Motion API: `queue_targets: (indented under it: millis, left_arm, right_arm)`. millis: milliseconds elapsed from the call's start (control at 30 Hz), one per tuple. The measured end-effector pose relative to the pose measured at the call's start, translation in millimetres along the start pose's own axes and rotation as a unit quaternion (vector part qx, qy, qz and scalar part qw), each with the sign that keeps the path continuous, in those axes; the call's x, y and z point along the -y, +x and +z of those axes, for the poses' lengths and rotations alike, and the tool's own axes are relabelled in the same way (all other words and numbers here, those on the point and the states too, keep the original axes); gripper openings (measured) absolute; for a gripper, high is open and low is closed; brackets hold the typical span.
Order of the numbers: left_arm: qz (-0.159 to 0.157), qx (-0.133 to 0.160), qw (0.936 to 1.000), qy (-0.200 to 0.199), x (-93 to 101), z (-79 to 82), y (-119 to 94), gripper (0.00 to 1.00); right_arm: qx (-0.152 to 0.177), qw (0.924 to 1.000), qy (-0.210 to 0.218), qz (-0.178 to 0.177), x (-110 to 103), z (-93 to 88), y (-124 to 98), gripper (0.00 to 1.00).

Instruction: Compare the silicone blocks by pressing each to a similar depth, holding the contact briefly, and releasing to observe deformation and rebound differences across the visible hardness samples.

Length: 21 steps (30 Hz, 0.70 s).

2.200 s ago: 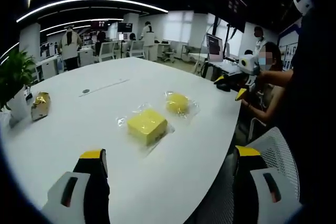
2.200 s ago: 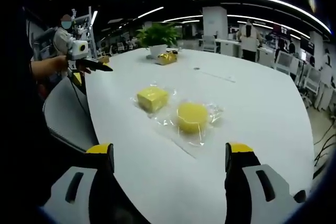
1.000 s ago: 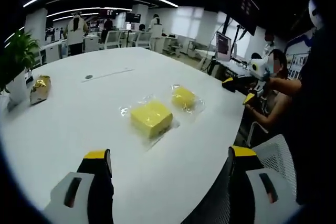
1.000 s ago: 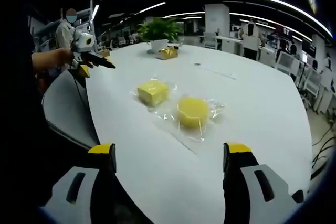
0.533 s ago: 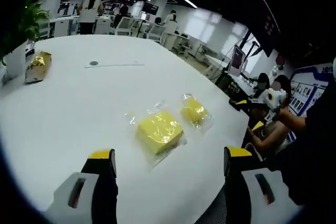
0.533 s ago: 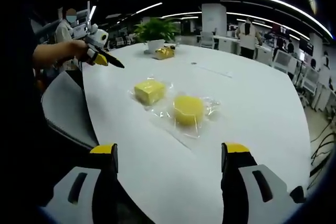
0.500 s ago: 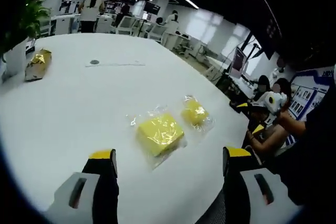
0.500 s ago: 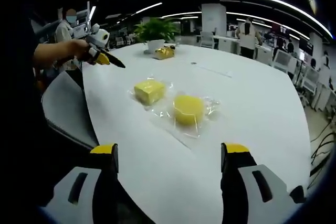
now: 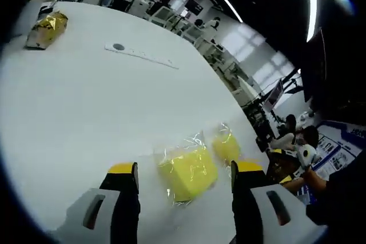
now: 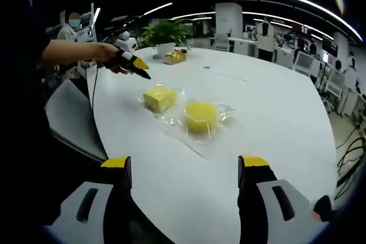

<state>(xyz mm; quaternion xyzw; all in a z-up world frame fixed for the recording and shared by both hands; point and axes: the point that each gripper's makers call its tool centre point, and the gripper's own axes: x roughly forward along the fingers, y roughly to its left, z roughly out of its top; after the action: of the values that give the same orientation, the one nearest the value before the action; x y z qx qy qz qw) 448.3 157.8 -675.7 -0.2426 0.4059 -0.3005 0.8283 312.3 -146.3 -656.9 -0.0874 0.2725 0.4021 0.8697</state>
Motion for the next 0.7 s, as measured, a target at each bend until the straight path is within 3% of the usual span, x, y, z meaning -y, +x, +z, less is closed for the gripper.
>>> queue_targets:
  millis: [133,267,433,533,600,700]
  left_arm:
    - [-0.001,-0.016,0.9995,-0.026,-6.5,-4.4,14.7,0.62]
    - [-0.001,-0.02,0.9989,-0.044,-15.0,-6.5,27.1,0.6]
    - [-0.011,-0.004,0.997,-0.077,-20.1,-3.4,36.8,0.53]
    - [0.004,0.004,0.9955,-0.094,-29.5,-5.3,42.0,0.47]
    - [-0.004,0.006,0.9956,-0.093,-28.9,-6.5,44.4,0.38]
    - [-0.028,0.003,0.9908,-0.133,-22.0,-13.7,49.6,0.34]
  right_arm:
    - [0.023,0.9997,0.012,-0.003,0.3,7.2,-3.2,0.64]
    - [0.009,0.9998,0.007,-0.016,4.2,1.6,-4.8,0.62]
    - [0.017,0.9996,0.014,-0.018,3.4,1.4,-13.0,0.59]
    - [0.017,0.9993,0.022,-0.025,5.8,-0.9,-16.1,0.57]
    - [0.015,0.9993,0.022,-0.027,6.5,-2.4,-16.6,0.57]
    - [0.015,0.9993,0.024,-0.026,5.5,-1.2,-16.9,0.56]
